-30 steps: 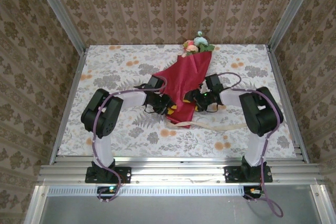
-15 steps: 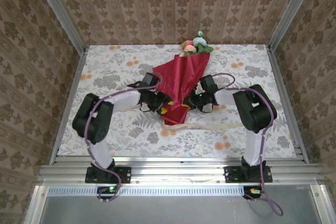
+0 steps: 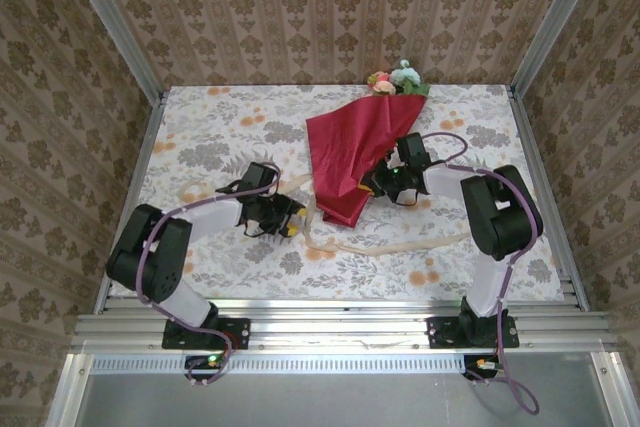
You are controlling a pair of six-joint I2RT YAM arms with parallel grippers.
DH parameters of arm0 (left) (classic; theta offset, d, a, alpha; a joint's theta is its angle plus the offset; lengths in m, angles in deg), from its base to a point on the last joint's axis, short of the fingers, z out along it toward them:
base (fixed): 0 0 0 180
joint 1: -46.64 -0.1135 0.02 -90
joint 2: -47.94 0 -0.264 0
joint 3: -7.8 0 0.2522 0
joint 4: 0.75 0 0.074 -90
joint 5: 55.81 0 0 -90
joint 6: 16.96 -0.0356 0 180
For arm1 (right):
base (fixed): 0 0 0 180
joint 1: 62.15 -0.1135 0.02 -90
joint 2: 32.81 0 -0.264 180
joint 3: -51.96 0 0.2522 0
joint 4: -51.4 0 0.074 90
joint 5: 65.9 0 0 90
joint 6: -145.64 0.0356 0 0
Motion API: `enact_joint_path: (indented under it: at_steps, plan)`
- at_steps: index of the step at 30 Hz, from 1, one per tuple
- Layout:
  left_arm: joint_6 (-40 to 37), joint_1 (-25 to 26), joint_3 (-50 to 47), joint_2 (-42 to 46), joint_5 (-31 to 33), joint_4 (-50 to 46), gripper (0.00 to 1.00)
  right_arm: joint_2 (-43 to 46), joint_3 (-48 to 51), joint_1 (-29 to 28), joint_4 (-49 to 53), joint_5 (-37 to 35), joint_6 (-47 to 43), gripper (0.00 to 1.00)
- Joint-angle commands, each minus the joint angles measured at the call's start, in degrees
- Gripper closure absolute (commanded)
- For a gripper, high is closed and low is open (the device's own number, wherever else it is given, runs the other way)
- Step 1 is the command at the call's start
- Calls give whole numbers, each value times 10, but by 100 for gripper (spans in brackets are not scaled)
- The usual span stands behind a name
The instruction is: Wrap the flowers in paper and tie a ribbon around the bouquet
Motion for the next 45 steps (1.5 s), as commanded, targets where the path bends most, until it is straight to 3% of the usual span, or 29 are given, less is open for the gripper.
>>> enact_joint_path:
  at_steps: [1, 5, 11, 16, 20, 27, 33, 40, 45]
  plan:
    - [34, -1, 17, -58, -46, 82, 59, 48, -2, 2, 16, 25, 10, 100]
    - [48, 9, 25, -104, -47, 102, 60, 95, 29, 4, 46, 34, 11, 100]
    - [125, 22, 59, -189, -32, 235, 74, 178, 98, 6, 43, 31, 47, 100]
    - [166, 32, 117, -233, 15, 297, 75, 212, 132, 17, 0, 19, 92, 100]
    - [192, 14, 118, -234, 15, 334, 72, 213, 138, 12, -39, 13, 130, 100]
    - [79, -88, 91, -75, 9, 74, 53, 215, 131, -38, -60, -23, 155, 100]
    - [20, -187, 69, 21, 19, -67, 49, 201, 132, -112, -120, -64, 200, 100]
    - [-114, -330, 84, 46, 58, -220, 44, 143, 147, -174, -152, -88, 199, 100]
    - [-146, -369, 83, 8, 79, -223, 43, 100, 175, -177, -167, -86, 175, 100]
